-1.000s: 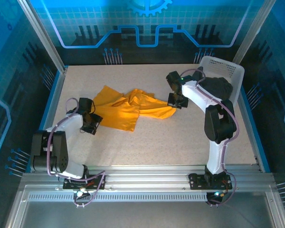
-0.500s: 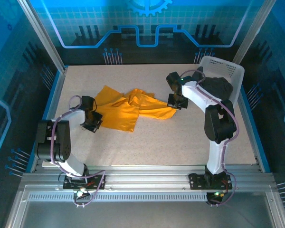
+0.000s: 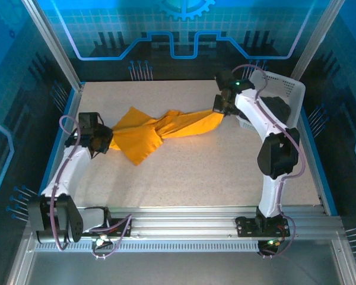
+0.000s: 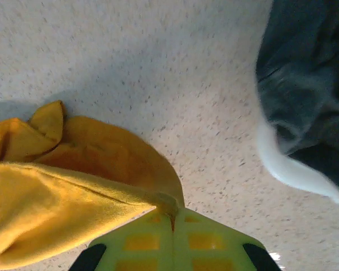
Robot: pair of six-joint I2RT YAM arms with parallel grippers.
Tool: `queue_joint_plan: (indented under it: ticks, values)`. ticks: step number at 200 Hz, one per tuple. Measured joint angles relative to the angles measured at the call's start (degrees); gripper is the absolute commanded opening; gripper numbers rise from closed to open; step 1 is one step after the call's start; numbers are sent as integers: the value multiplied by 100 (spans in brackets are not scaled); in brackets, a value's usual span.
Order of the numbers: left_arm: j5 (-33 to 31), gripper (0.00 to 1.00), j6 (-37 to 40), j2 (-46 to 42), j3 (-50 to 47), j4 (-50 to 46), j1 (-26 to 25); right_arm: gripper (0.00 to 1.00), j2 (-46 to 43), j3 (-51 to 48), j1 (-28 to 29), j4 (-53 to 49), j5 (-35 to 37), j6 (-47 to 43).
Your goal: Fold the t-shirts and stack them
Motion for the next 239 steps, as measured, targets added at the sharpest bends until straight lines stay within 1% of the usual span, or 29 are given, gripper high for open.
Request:
queue_joint_plan:
  ticks: [18, 19, 29, 37, 45, 46, 49, 52, 64, 69, 72, 74, 77, 88, 95, 98, 108, 126, 138, 155, 182, 239]
  values:
    - [-177, 0, -83, -216, -7, -247, 57, 0, -667, -516, 131, 247, 313, -166]
    - [-192, 0, -83, -225, -9, -251, 59, 0, -844, -693, 181, 330, 387, -201]
    - [-267, 0, -90, -356, -37, -356, 98, 0, -1425, -1307, 358, 509, 533, -271]
    - [-317, 0, -107, -463, -76, -431, 155, 0, -2076, -2070, 612, 756, 651, -310]
    - [-376, 0, -109, -544, -118, -507, 219, 7, -2656, -2747, 872, 831, 697, -315]
    - [-382, 0, -111, -553, -122, -518, 229, 8, -2817, -2951, 949, 837, 693, -295]
    - [-402, 0, -114, -568, -133, -542, 247, 10, -2865, -3014, 973, 855, 693, -286]
    - [-415, 0, -116, -581, -144, -568, 264, 12, -3095, -3322, 1075, 881, 675, -273]
    - [-476, 0, -122, -590, -205, -621, 319, 16, -3574, -4212, 1119, 898, 544, -24]
    - [-503, 0, -125, -588, -232, -654, 326, 20, -3718, -4701, 977, 846, 455, 162]
    - [-509, 0, -125, -584, -243, -673, 326, 22, -3727, -4752, 957, 831, 450, 188]
    - [-514, 0, -127, -584, -251, -682, 326, 25, -3755, -4918, 879, 798, 398, 260]
    - [-522, 0, -125, -584, -260, -697, 326, 27, -3755, -5095, 769, 772, 341, 295]
    - [-573, 0, -129, -570, -295, -758, 326, 44, -3705, -5659, 363, 706, 162, 540]
    - [-603, 0, -127, -557, -297, -798, 326, 51, -3709, -5974, 57, 621, 7, 643]
    - [-612, 0, -127, -553, -297, -807, 326, 53, -3722, -6041, -22, 592, -22, 739]
    - [-651, 0, -127, -529, -297, -835, 330, 55, -3801, -6183, -304, 479, -225, 850]
    - [-695, 0, -127, -472, -297, -850, 330, 53, -3965, -6175, -616, 505, -662, 1154]
    - [-704, 0, -127, -437, -297, -855, 330, 52, -3950, -6153, -704, 564, -946, 1405]
    - [-702, 0, -127, -417, -297, -863, 330, 49, -3729, -6155, -708, 754, -1394, 1788]
    - [-699, 0, -127, -417, -297, -863, 330, 49, -3211, -6157, -706, 1147, -1928, 2258]
    - [-697, 0, -127, -417, -297, -859, 330, 48, -2201, -6127, -599, 1458, -2304, 2378]
